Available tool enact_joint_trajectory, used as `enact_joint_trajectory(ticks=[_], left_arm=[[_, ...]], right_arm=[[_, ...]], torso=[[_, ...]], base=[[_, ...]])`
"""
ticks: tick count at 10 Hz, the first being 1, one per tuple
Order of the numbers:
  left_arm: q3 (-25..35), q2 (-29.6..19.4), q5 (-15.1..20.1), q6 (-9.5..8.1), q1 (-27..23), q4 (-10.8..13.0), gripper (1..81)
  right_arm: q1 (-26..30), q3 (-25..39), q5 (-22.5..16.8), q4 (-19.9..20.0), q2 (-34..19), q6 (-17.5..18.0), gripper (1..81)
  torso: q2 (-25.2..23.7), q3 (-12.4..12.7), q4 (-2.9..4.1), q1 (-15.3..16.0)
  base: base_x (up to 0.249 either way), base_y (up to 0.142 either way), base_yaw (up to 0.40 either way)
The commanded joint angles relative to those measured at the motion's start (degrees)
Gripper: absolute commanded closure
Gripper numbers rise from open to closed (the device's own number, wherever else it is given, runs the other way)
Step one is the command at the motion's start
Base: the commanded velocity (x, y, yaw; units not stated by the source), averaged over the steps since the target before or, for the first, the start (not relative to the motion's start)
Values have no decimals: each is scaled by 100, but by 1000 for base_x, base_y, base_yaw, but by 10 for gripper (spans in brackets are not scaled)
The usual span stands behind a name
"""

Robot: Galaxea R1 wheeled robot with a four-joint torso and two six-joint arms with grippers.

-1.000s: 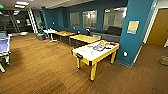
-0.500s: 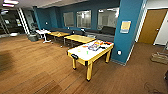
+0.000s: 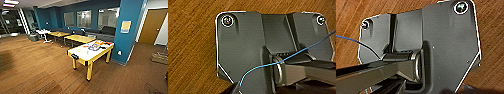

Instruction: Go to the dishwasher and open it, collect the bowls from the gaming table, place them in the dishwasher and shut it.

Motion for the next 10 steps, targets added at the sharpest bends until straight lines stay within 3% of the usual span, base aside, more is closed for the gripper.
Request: enact_joint_trajectory(ticks=[1,4,10], left_arm=[[-6,-36,313,32,-232,2,10],[-6,-27,295,32,-223,11,10],[3,-36,260,32,-223,11,10]], right_arm=[[254,32,-323,32,15,-12,10],[236,5,-323,32,15,-12,10],[236,23,-323,41,15,-12,10]], torso=[[0,0,0,0],[-2,2,0,-7],[-2,2,0,-2]], base=[[0,0,0],[72,0,0],[155,0,0]])
